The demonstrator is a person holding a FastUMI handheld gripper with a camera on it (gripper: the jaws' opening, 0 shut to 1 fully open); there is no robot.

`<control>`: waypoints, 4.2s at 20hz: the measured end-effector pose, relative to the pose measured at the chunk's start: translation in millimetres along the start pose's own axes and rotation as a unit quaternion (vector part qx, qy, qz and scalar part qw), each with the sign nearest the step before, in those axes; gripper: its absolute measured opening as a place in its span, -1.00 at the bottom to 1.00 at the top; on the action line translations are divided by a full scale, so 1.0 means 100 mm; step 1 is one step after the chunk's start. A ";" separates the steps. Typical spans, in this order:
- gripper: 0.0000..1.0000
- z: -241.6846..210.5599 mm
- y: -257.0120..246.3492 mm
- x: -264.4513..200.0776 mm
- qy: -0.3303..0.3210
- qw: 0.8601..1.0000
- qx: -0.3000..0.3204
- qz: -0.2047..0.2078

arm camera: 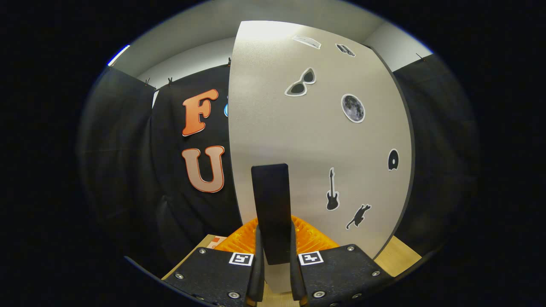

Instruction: Open the shoe cabinet door, grab the shoes and put them into the shoe cabinet, then close the shoe cabinet door.

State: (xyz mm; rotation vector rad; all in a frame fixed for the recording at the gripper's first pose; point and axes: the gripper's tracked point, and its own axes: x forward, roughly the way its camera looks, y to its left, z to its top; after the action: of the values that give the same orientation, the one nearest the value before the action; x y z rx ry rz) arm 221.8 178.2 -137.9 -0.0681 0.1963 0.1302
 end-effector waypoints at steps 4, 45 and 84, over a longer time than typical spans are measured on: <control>-0.51 0.01 -0.14 -0.25 -0.004 1.000 -0.001 -0.013; -0.83 0.16 -2.39 -1.22 -0.019 1.000 0.010 -0.002; 0.85 -0.78 -0.16 -0.80 0.064 0.998 -0.002 0.022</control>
State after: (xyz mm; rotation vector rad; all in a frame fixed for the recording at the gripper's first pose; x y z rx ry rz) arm 131.7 146.3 -197.3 -0.0758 0.3262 0.1708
